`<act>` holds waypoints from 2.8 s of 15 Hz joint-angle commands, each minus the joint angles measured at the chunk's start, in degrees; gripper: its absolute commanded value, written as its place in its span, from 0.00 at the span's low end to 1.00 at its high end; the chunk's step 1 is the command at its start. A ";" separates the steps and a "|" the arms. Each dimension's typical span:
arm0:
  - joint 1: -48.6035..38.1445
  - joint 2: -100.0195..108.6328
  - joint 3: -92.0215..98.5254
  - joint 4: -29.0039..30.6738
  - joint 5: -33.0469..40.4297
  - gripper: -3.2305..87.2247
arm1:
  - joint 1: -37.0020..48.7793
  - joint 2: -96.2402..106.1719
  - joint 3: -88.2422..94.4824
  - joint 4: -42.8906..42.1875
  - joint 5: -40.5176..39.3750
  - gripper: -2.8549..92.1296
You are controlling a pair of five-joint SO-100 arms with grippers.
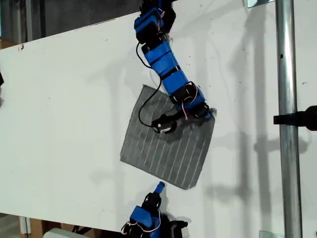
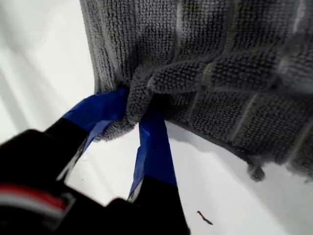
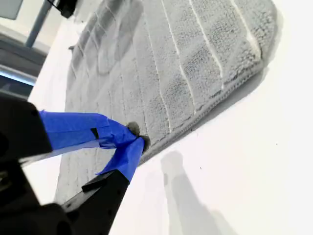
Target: Grasp corners of a towel and fold twice.
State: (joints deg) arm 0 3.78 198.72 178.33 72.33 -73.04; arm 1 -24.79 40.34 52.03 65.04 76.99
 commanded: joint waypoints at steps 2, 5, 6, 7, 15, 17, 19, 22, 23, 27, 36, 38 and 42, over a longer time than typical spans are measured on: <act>0.79 -0.35 -6.06 -5.80 -2.11 0.00 | 0.00 0.70 1.67 2.46 0.26 0.03; 3.25 -36.30 -32.43 -6.59 -0.44 0.00 | 0.00 2.20 2.37 4.39 -0.18 0.03; 5.45 -50.89 -43.33 -4.04 2.02 0.00 | 0.00 2.55 2.55 4.57 -0.35 0.03; 7.65 -60.47 -51.50 -0.44 5.36 0.00 | 0.00 2.64 2.55 4.66 -0.26 0.03; 23.38 -78.66 -55.72 0.18 14.85 0.36 | -0.70 2.72 2.55 1.41 0.18 0.03; 23.03 -87.28 -54.76 -4.66 14.94 0.35 | -0.88 2.90 2.55 1.41 0.35 0.03; 22.41 -98.96 -54.93 -10.63 13.71 0.35 | -0.97 3.08 2.55 0.97 0.44 0.03; 21.45 -108.11 -54.84 -16.08 11.51 0.32 | -1.14 3.43 2.55 0.53 0.70 0.03; 20.65 -110.13 -54.49 -17.93 10.46 0.25 | -1.14 3.43 2.55 0.18 0.79 0.03; 20.83 -105.12 -55.28 -15.38 8.09 0.00 | -2.46 5.45 2.55 -0.26 0.79 0.03; 3.08 -89.12 -72.16 4.57 24.96 0.00 | 5.62 32.96 8.26 25.14 -0.18 0.03; -10.99 -89.56 -71.54 4.04 35.07 0.00 | 13.62 39.20 19.07 27.86 -0.79 0.03; -30.76 -90.62 -73.04 -1.05 50.27 0.00 | 32.34 47.99 28.30 28.21 -12.48 0.03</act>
State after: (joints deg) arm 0 -21.62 107.40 108.63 72.25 -26.63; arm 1 2.37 82.18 80.33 92.46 68.55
